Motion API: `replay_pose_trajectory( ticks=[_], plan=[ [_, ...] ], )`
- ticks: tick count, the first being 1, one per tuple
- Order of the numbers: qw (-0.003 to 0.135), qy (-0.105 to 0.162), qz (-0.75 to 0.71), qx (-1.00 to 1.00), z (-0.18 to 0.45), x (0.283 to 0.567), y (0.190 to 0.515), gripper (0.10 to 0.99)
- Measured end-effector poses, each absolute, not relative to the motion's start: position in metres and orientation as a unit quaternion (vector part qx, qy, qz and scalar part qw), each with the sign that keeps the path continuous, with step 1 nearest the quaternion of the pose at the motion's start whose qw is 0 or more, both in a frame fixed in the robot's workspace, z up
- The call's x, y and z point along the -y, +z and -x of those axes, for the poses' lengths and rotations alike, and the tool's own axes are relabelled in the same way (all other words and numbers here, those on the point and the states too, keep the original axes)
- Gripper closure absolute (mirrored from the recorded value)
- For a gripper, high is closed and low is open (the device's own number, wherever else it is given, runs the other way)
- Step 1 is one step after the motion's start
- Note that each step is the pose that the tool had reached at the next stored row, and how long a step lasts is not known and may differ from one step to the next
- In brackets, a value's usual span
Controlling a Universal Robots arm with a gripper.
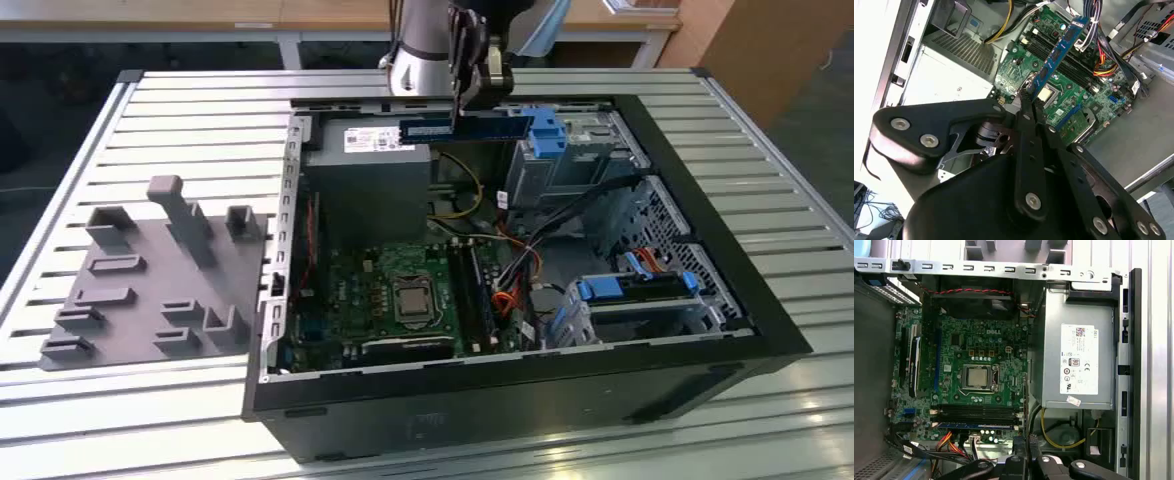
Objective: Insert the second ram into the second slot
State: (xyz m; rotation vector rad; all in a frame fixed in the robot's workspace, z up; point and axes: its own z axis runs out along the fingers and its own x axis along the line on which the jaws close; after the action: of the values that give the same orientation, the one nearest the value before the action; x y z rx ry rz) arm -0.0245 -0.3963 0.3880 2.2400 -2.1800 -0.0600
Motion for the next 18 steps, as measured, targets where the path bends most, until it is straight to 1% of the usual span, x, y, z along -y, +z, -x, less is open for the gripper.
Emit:
replay_pose_trajectory(
  ticks=[18],
  plan=[
    [0.008, -0.019, -0.716, 0.697, 0.0245, 0.4036, 0.3880, 0.949]
  ],
)
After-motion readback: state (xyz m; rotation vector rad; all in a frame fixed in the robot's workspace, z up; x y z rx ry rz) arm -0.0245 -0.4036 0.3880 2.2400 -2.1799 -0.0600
